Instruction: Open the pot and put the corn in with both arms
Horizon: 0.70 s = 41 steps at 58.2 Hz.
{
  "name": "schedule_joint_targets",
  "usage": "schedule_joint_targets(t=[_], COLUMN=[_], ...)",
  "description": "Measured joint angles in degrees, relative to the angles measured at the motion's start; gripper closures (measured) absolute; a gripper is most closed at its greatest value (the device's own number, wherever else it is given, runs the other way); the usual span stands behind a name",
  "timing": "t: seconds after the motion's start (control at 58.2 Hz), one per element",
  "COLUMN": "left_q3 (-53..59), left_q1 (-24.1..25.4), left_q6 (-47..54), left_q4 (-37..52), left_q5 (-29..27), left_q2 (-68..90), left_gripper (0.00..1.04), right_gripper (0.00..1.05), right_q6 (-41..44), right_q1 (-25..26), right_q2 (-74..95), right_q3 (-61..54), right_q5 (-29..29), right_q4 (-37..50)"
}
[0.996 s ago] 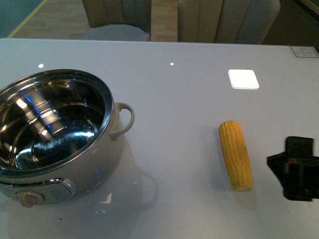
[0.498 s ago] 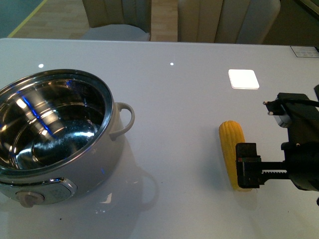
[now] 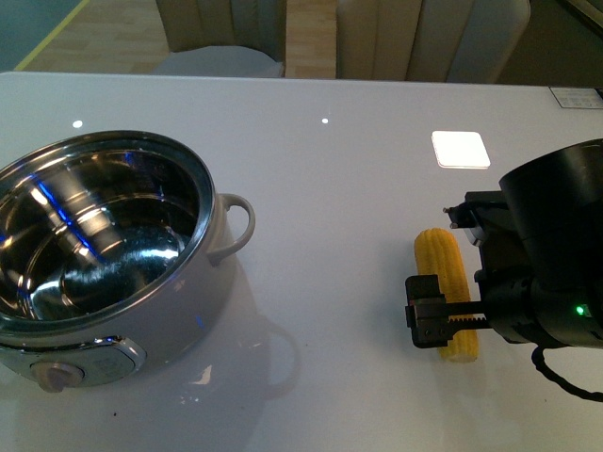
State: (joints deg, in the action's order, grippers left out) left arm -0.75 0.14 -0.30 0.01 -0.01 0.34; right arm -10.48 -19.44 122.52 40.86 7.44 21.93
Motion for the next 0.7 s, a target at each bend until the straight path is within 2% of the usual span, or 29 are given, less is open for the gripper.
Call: schedule_joint_targets(t=[0.704], left_q3=[0.00], left_q1=[0.00], left_q6=[0.00], left_q4=[0.00], left_q5=[0.00], left_q2=[0.00], left_gripper=[0.07], right_gripper=[0.09], right_q6=[2.36], right_q1=[0.31], right_q2=[8.92], right_q3=[7.34], right_q5=[0.50], right_q4=[-1.16])
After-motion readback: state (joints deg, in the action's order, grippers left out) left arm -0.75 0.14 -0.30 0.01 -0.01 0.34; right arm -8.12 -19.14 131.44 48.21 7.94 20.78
